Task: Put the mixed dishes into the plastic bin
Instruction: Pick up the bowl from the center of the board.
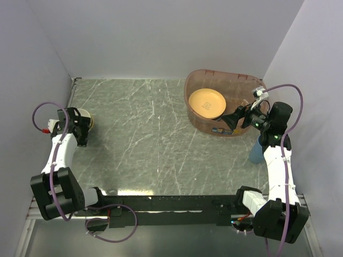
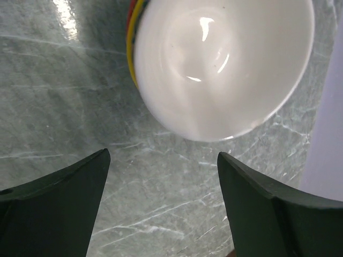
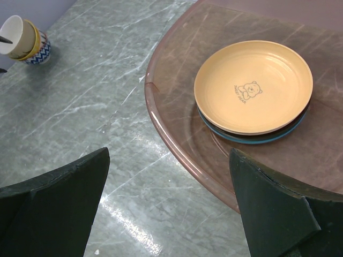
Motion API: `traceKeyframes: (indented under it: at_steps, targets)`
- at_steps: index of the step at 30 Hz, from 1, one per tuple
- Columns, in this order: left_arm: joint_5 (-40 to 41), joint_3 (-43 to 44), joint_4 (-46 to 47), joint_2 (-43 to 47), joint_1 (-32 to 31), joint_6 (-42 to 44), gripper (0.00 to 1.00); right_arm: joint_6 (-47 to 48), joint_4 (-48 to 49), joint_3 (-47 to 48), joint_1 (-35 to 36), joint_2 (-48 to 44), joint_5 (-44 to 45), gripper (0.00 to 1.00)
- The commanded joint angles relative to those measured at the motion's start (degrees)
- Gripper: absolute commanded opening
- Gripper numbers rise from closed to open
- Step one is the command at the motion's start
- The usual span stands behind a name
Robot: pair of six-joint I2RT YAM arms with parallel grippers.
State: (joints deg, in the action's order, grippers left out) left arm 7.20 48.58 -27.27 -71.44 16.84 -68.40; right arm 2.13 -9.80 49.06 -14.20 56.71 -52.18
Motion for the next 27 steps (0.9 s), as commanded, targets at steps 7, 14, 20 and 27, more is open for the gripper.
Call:
traceKeyframes:
  at_steps: [7,14,20,27]
  targets:
    - [-1.0,2.5,2.6,-1.3,2.1,-2.3,0.79,0.2,2.2,0.3,-0.4,0.1,-0.5,1.00]
    - [-1.9,2.7,3.6,-2.7,3.5,-2.3,0.72,0.2,2.1,0.4,-0.4,-0.1,-0.4,1.00]
    - [-3.1,3.4,4.7,-5.2,4.5,-2.8,0.65,0.4,1.9,0.5,-0.3,-0.2,-0.3,1.00]
    - [-5.6,3.5,6.2,-7.5,5.5,-3.3,0.51,0.7,1.6,0.6,-0.4,-0.5,0.0,1.00]
